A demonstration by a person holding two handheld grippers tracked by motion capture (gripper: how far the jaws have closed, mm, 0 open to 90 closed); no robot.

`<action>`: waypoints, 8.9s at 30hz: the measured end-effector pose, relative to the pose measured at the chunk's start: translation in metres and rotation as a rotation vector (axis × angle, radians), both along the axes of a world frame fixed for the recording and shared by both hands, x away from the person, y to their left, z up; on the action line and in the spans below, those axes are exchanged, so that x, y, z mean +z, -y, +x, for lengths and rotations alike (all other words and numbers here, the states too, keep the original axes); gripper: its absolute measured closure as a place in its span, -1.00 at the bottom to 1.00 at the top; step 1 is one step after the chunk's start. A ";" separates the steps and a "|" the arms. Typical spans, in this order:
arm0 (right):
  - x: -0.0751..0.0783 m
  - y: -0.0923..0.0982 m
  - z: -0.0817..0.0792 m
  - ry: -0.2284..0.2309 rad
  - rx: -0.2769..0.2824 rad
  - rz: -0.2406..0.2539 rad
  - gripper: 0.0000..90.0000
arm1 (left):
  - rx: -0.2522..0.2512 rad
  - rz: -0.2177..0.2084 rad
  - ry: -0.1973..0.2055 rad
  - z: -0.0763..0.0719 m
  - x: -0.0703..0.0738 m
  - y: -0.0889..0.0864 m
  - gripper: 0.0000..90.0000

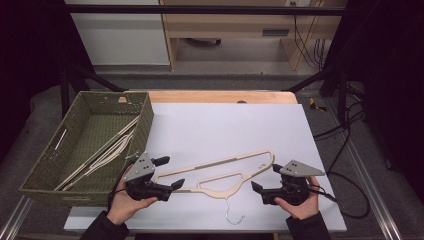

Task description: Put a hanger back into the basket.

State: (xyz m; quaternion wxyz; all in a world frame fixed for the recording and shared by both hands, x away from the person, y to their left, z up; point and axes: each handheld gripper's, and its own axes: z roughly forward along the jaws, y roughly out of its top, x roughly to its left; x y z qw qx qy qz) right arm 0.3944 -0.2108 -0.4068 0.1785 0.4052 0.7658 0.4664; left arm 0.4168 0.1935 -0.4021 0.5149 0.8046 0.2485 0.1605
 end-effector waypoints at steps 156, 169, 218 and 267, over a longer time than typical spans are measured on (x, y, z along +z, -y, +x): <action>0.000 0.043 0.004 0.050 -0.125 0.085 -0.67 | -0.114 0.323 0.095 0.042 -0.012 0.113 0.88; -0.006 0.039 0.007 0.047 -0.080 0.052 -0.80 | -0.025 0.196 0.039 0.045 0.013 0.084 0.91; 0.000 0.038 0.007 0.049 -0.059 0.062 -0.97 | 0.200 0.199 0.145 0.055 0.145 -0.117 0.91; -0.002 0.035 0.008 0.038 -0.052 0.046 -0.96 | 0.380 0.402 0.015 0.071 0.030 -0.218 0.91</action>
